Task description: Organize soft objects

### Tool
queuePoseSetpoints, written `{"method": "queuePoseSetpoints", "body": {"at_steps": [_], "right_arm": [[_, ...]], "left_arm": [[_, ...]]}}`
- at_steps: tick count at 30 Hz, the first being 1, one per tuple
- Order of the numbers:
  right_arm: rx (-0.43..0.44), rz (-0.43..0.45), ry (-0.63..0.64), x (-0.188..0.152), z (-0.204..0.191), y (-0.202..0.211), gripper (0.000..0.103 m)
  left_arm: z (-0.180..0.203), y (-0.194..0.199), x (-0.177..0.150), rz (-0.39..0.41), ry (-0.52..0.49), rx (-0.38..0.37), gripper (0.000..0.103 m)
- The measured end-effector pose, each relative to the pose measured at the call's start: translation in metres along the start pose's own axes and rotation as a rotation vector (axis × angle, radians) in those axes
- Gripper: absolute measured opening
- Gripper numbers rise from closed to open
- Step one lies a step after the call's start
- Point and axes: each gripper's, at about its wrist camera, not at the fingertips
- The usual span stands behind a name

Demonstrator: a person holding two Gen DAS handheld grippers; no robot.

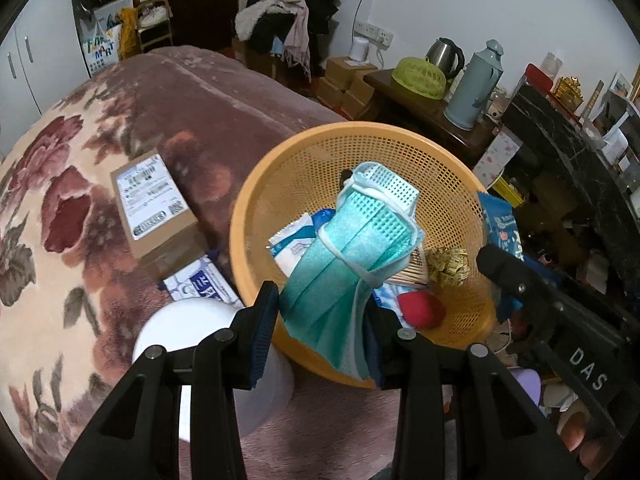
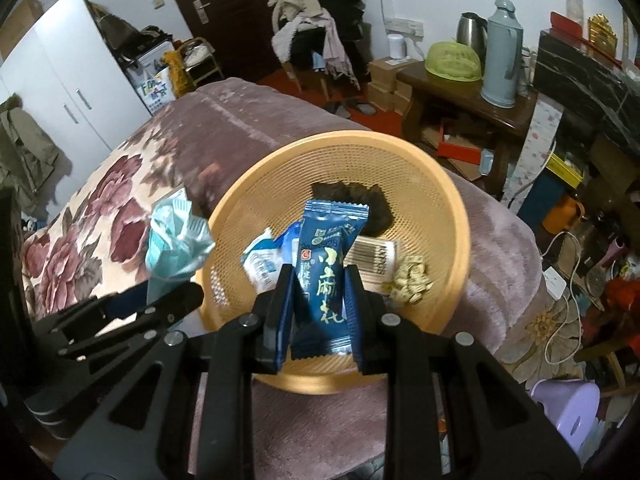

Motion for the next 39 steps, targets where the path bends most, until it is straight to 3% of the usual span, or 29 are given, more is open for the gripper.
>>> {"method": "queuePoseSetpoints", "body": {"at_steps": [9,12,14,16,19,21,23,24,39], "right_arm": [[0.016,-0.022,-0.058,0.011,0.012,-0.012,0.027],[0.043,-0.039,-0.102,0.015,0.02,-0.018,0.03],[0.065,-0.046,-0.14,0.015,0.026,-0.016,0.041],[0.058,-0.028,-0.135,0.014,0.025,-0.012,0.055],[0.056,-0.019,-0.13,0.013,0.023,-0.007,0.057],[0.056,-0.022,-0.13,0.013,0.022,-0.007,0.069],[0.059,-0.02,-0.131,0.012,0.022,-0.006,0.099],[0.06,-0.014,-0.133,0.011,0.022,-0.004,0.102],[0.001,0.03,-0.111,-0.006,0.027,0.006,0.103]], "left_arm": [[0.01,-0.018,0.011,0.01,-0.001,-0.055,0.04],[0.012,-0.019,0.013,0.023,-0.018,-0.079,0.064],[0.013,-0.017,0.011,0.034,-0.037,-0.066,0.082],[0.014,-0.016,0.009,0.03,-0.045,-0.06,0.087],[0.014,-0.015,0.005,0.028,-0.05,-0.044,0.098],[0.016,-0.013,0.002,0.033,-0.065,-0.02,0.1],[0.018,-0.01,0.001,0.041,-0.076,-0.008,0.102],[0.018,-0.009,0.0,0.043,-0.076,-0.004,0.102],[0.01,-0.003,-0.013,0.033,-0.042,-0.014,0.102]]}}
Point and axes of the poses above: each gripper's, at about its wrist camera, not at the fingertips, and y roughly against the way its jaws point, z to its right, x to its top, and after that the axes turned 14 degrees about -y, right-handed
